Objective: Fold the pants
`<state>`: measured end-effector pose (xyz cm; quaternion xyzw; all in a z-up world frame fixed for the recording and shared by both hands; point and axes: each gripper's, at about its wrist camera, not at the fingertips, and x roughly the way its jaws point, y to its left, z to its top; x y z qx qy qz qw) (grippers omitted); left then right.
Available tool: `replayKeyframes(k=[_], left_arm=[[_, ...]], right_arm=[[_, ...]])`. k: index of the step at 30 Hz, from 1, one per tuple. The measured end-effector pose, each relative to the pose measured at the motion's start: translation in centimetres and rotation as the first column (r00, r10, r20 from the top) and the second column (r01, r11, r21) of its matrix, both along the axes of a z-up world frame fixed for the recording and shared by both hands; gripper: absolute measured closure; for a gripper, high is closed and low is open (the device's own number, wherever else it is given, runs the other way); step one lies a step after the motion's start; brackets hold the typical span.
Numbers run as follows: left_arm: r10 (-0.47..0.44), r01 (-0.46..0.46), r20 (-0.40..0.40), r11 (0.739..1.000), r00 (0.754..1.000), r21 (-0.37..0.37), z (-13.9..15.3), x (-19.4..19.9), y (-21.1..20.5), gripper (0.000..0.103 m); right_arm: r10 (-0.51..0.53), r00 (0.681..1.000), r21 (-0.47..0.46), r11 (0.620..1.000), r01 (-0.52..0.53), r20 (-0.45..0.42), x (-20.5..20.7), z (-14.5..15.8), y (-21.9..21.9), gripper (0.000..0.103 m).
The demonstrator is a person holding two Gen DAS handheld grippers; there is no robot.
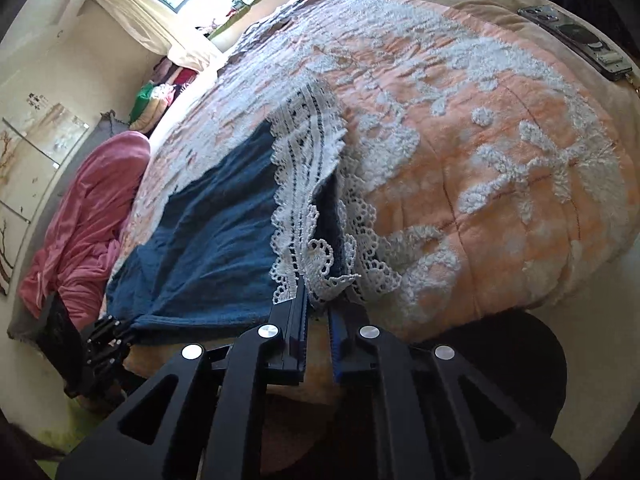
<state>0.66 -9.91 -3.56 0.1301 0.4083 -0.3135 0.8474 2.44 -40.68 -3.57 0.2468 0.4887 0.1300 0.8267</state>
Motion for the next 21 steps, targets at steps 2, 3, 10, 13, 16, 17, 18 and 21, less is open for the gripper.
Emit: replayKeyframes(k=[2, 3, 10, 13, 16, 17, 18, 21], left_arm=[[-0.002, 0.002, -0.012, 1.000, 1.000, 0.014, -0.6, 0.0, -0.2, 0.097], [-0.003, 0.004, -0.013, 1.000, 1.000, 0.011, -0.6, -0.1, -0.2, 0.097], [-0.023, 0.020, -0.045, 0.997, 0.999, -0.074, 0.4, -1.6, 1.2, 0.063], [0.027, -0.028, -0.008, 0.993, 1.000, -0.113, 2.3, -2.7, 3.1, 0.056], [0.172, -0.167, 0.043, 0.981, 0.984, -0.099, 4.1, -3.0, 6.4, 0.047], [0.236, -0.230, 0.061, 0.969, 0.970, -0.085, 4.6, -3.0, 7.7, 0.045], [0.294, -0.287, 0.065, 0.954, 0.954, -0.088, 5.0, -3.1, 9.3, 0.044], [0.465, -0.462, 0.013, 0.881, 0.885, -0.103, 5.0, -3.0, 14.2, 0.034]], right_arm=[[-0.008, 1.000, 0.025, 1.000, 0.008, -0.009, -0.2, -0.6, -0.3, 0.092], [-0.008, 1.000, 0.025, 1.000, 0.008, -0.008, -0.4, -0.5, -0.4, 0.089], [-0.072, 0.995, -0.165, 0.983, 0.082, 0.066, -2.1, 3.0, -1.7, 0.052], [-0.038, 0.985, -0.179, 0.982, 0.069, 0.167, -2.3, 5.5, -0.8, 0.052], [0.090, 0.974, -0.195, 0.980, -0.048, 0.210, -1.0, 6.6, 2.8, 0.052], [0.137, 0.968, -0.203, 0.975, -0.094, 0.211, -0.4, 6.6, 4.3, 0.051], [0.188, 0.960, -0.210, 0.967, -0.145, 0.206, 0.2, 6.5, 6.1, 0.051], [0.322, 0.929, -0.259, 0.927, -0.270, 0.185, 1.8, 5.8, 11.0, 0.050]])
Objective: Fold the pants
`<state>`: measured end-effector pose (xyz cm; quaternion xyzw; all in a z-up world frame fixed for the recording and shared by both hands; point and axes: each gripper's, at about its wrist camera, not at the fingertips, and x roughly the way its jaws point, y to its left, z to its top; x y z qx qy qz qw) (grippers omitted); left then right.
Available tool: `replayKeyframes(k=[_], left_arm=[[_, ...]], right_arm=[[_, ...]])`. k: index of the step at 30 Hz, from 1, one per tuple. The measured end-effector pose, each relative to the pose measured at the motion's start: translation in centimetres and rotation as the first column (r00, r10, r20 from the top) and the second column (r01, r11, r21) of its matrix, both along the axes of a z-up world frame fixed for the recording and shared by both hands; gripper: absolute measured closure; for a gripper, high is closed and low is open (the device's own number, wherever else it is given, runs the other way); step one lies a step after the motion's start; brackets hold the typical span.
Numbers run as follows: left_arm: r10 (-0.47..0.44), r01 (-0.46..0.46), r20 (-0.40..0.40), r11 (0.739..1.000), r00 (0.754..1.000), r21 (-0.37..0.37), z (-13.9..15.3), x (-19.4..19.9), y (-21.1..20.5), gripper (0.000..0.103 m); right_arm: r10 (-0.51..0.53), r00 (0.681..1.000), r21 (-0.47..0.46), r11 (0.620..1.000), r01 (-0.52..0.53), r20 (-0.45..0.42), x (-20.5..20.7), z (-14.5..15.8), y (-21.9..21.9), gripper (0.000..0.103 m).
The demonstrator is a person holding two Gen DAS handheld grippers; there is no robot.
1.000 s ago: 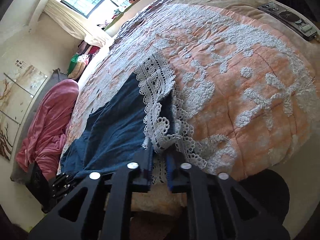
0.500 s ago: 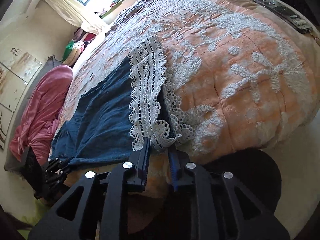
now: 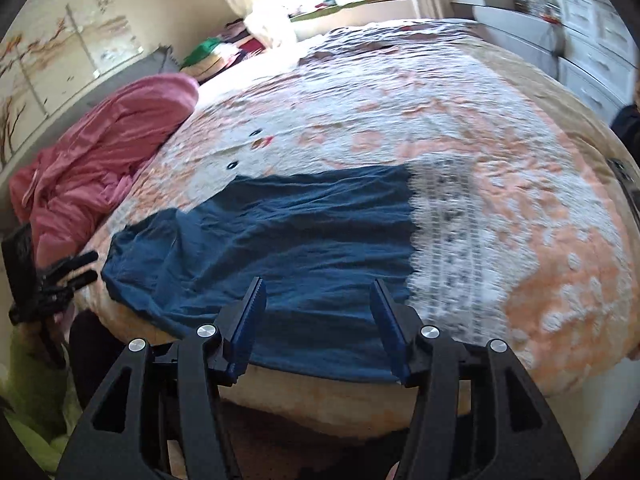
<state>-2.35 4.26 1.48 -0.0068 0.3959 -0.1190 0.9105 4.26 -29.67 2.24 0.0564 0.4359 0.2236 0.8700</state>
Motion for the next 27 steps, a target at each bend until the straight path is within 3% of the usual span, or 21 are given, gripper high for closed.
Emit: replayKeyframes(k=[3, 7, 9, 14, 17, 22, 27], left_arm=[[0.136, -0.144, -0.086, 0.985, 0.987, -0.091, -1.3, 0.2, 3.8, 0.034], [0.151, -0.185, -0.164, 0.959, 0.975, -0.217, -2.8, 1.2, 5.5, 0.035], [0.134, -0.182, -0.191, 0.948, 0.972, -0.260, -3.5, 2.1, 5.5, 0.067], [0.178, -0.213, -0.164, 0.949, 0.970, -0.233, -2.8, 2.9, 6.1, 0.078], [0.194, -0.223, -0.147, 0.949, 0.970, -0.221, -2.2, 2.9, 7.7, 0.079], [0.190, -0.241, -0.209, 0.937, 0.959, -0.255, -5.1, 2.3, 9.1, 0.076], [0.207, -0.244, -0.184, 0.947, 0.961, -0.208, -4.1, 2.4, 8.9, 0.058]], right_arm=[[0.097, 0.995, -0.082, 0.992, -0.097, -0.002, 0.7, -1.0, 4.2, 0.047], [0.115, 0.992, -0.161, 0.979, -0.121, -0.049, 1.8, -3.1, 6.3, 0.047], [0.100, 0.992, -0.187, 0.976, -0.114, -0.081, 1.9, -4.3, 6.1, 0.047], [0.098, 0.992, -0.177, 0.978, -0.110, -0.076, 1.0, -4.9, 4.9, 0.047], [0.093, 0.992, -0.161, 0.981, -0.105, -0.080, 0.9, -4.9, 4.4, 0.047], [0.099, 0.993, -0.206, 0.973, -0.109, -0.058, 0.5, -5.4, 5.0, 0.043], [0.104, 0.993, -0.227, 0.967, -0.113, -0.053, 0.4, -5.4, 5.4, 0.038]])
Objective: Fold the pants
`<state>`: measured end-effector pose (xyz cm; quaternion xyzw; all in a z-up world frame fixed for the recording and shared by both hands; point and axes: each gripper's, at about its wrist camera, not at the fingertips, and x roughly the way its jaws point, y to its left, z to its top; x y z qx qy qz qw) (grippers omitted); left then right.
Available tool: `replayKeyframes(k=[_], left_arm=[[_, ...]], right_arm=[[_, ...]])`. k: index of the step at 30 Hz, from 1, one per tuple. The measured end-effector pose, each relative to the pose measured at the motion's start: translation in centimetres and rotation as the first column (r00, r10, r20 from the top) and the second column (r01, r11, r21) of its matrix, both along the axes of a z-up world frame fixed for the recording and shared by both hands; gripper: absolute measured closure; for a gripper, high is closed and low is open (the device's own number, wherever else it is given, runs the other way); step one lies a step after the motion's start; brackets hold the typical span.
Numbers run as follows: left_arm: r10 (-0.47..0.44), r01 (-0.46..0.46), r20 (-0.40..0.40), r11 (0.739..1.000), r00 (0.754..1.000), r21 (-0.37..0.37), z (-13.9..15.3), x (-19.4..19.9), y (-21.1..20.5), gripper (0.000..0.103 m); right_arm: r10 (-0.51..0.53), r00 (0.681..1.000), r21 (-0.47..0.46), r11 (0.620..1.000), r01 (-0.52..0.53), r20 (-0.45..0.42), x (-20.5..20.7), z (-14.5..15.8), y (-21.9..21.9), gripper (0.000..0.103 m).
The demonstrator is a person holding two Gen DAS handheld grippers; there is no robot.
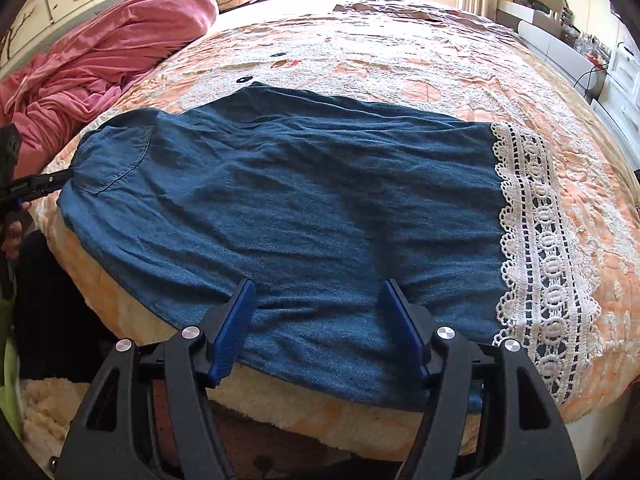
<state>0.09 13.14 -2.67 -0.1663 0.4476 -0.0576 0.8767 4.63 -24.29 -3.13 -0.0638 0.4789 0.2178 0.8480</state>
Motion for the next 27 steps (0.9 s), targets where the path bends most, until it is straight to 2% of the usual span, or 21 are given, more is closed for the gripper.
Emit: replayKeyframes(k=[2, 4, 6, 8, 10, 12, 15, 17, 19, 21, 23, 26, 27], left_arm=[[0.004, -0.005, 0.019, 1.000, 1.000, 0.008, 1.5, -0.6, 0.1, 0.057], [0.023, -0.026, 0.063, 0.998, 0.998, 0.053, 3.7, -1.3, 0.3, 0.056], [0.025, -0.037, 0.113, 0.994, 0.993, 0.102, 6.1, -1.7, -0.2, 0.053], [-0.019, 0.000, 0.158, 0.992, 0.987, 0.123, 7.8, -1.1, -1.8, 0.049], [-0.106, 0.083, 0.170, 0.987, 0.980, 0.136, 8.3, 0.2, -4.9, 0.047], [-0.201, 0.181, 0.145, 0.973, 0.969, 0.143, 7.4, 1.5, -8.8, 0.047], [-0.314, 0.301, 0.075, 0.942, 0.946, 0.149, 4.4, 2.6, -13.8, 0.047], [-0.348, 0.340, 0.012, 0.924, 0.938, 0.175, 2.1, 2.7, -15.8, 0.047], [-0.341, 0.346, -0.064, 0.910, 0.938, 0.228, -0.6, 2.7, -16.4, 0.047], [-0.346, 0.351, -0.062, 0.907, 0.936, 0.233, -2.3, 2.2, -15.9, 0.047], [-0.358, 0.355, -0.031, 0.904, 0.933, 0.237, -2.6, 1.7, -15.6, 0.047], [-0.352, 0.353, -0.045, 0.910, 0.935, 0.217, -1.9, 2.0, -15.5, 0.046], [-0.360, 0.362, -0.050, 0.910, 0.932, 0.200, -0.9, 2.1, -15.5, 0.040]], right_arm=[[-0.013, 1.000, 0.049, 0.999, 0.013, -0.014, 0.0, 0.9, -0.6, 0.038], [-0.047, 0.999, 0.112, 0.993, 0.047, -0.004, -0.3, 2.1, -2.1, 0.034], [-0.085, 0.996, 0.114, 0.990, 0.083, 0.018, -0.5, 3.0, -3.2, 0.033], [-0.101, 0.995, 0.112, 0.989, 0.098, 0.026, -0.5, 3.5, -3.8, 0.033], [-0.118, 0.993, 0.107, 0.988, 0.115, 0.028, -0.4, 3.5, -4.2, 0.033], [-0.131, 0.991, 0.097, 0.987, 0.130, 0.003, -0.1, 3.1, -4.5, 0.033], [-0.144, 0.988, 0.056, 0.988, 0.147, -0.049, 0.3, 2.0, -5.2, 0.033], [-0.150, 0.986, 0.025, 0.988, 0.152, -0.073, 0.2, 1.4, -5.2, 0.030], [-0.147, 0.985, 0.018, 0.989, 0.150, -0.094, 0.2, 0.5, -5.3, 0.030], [-0.134, 0.987, 0.024, 0.990, 0.136, -0.086, 0.0, -0.1, -5.4, 0.029], [-0.131, 0.988, 0.043, 0.990, 0.135, -0.078, -0.1, -0.5, -5.4, 0.023], [-0.114, 0.991, 0.064, 0.991, 0.118, -0.074, -0.2, -0.4, -4.9, 0.012], [-0.104, 0.992, 0.065, 0.992, 0.109, -0.070, -0.2, 0.1, -4.8, 0.012]])
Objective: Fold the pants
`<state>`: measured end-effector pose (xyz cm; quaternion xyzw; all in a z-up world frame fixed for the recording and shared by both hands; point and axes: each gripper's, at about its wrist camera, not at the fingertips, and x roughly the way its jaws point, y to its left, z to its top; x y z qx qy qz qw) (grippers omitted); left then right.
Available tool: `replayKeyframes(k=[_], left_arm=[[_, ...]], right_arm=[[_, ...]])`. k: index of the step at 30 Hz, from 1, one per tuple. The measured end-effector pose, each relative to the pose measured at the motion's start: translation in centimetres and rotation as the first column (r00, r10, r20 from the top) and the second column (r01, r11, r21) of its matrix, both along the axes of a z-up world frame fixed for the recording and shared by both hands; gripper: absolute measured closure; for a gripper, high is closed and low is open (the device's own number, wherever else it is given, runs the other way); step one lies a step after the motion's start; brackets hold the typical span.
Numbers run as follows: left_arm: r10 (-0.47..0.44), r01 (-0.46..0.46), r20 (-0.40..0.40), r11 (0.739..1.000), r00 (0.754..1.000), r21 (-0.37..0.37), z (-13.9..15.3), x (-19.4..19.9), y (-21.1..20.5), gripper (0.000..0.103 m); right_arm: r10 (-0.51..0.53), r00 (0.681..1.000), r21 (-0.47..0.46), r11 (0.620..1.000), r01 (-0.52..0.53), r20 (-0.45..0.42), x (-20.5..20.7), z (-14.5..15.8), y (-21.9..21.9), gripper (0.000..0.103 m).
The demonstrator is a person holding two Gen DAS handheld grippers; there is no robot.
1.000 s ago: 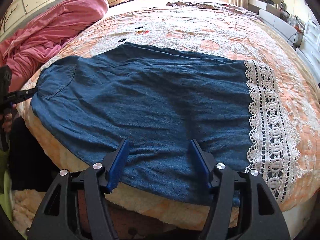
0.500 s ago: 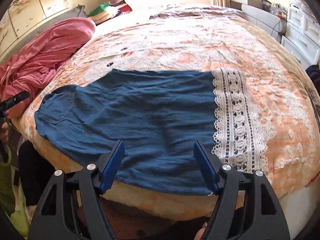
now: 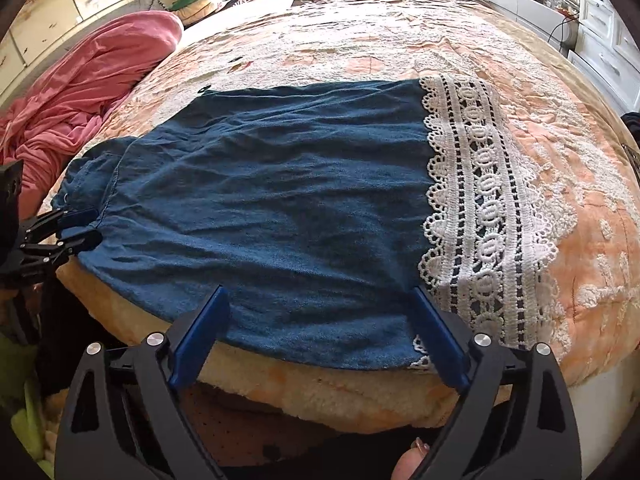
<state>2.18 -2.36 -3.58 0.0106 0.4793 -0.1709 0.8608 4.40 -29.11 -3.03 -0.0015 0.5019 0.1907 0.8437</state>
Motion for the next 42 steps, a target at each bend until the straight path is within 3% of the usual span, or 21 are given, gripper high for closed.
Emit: replayKeyframes(k=[1, 3, 6, 11, 14, 16, 18, 19, 22, 24, 27, 36, 42], left_arm=[[-0.015, 0.015, 0.013, 0.999, 1.000, -0.030, 1.4, 0.1, 0.1, 0.036], [-0.031, 0.035, 0.086, 0.998, 0.996, -0.053, 4.3, 0.5, 0.1, 0.019], [-0.062, 0.064, 0.148, 0.998, 0.987, -0.011, 7.1, 3.4, -1.2, 0.011], [-0.047, 0.049, 0.059, 0.998, 0.997, -0.037, 5.4, 11.0, -4.2, 0.011], [-0.013, 0.015, 0.020, 0.998, 1.000, -0.065, 3.7, 14.1, -5.3, 0.011], [0.005, -0.005, -0.001, 0.998, 1.000, -0.064, 2.3, 15.4, -5.8, 0.016], [0.017, -0.020, -0.036, 0.997, 0.999, -0.078, 1.0, 16.3, -6.1, 0.030], [0.020, -0.025, -0.055, 0.995, 0.998, -0.097, 0.5, 16.4, -6.0, 0.032], [0.001, -0.010, -0.073, 0.993, 0.997, -0.118, -0.5, 16.3, -6.3, 0.038], [-0.005, -0.005, -0.078, 0.991, 0.997, -0.130, -0.9, 16.1, -6.5, 0.051], [-0.010, -0.001, -0.070, 0.988, 0.998, -0.151, -1.1, 16.0, -6.6, 0.060], [-0.003, -0.008, -0.064, 0.984, 0.998, -0.176, -0.7, 16.3, -5.6, 0.094], [-0.013, 0.017, 0.027, 0.986, 1.000, -0.168, 1.9, 16.1, -6.1, 0.096]], right_arm=[[0.005, 1.000, 0.024, 1.000, -0.005, 0.016, 0.1, 0.8, -0.2, 0.013], [-0.020, 0.996, 0.100, 0.995, 0.012, 0.082, 0.5, 2.9, -1.6, 0.013], [-0.103, 0.983, 0.142, 0.986, 0.082, 0.151, 3.2, 5.5, -4.4, 0.013], [-0.155, 0.984, 0.146, 0.979, 0.140, 0.094, 11.1, 5.0, -7.9, 0.014], [-0.167, 0.986, 0.189, 0.969, 0.162, 0.007, 15.2, 2.9, -9.5, 0.024], [-0.168, 0.986, 0.164, 0.972, 0.169, -0.025, 16.8, 1.4, -9.6, 0.033], [-0.130, 0.990, 0.142, 0.981, 0.136, -0.049, 17.4, 0.0, -9.2, 0.042], [-0.119, 0.991, 0.130, 0.984, 0.125, -0.058, 17.3, -0.5, -8.8, 0.042], [-0.083, 0.996, 0.090, 0.992, 0.084, -0.010, 16.1, -0.7, -8.0, 0.052], [-0.058, 0.998, 0.087, 0.995, 0.056, 0.016, 15.4, -0.3, -7.8, 0.069], [-0.003, 0.999, 0.060, 0.998, 0.000, 0.053, 13.9, 0.2, -7.0, 0.079], [0.037, 0.988, 0.080, 0.996, -0.049, 0.149, 11.9, 1.2, -6.6, 0.088], [-0.004, 0.966, 0.110, 0.994, -0.025, 0.257, 12.0, 4.7, -7.1, 0.089]])
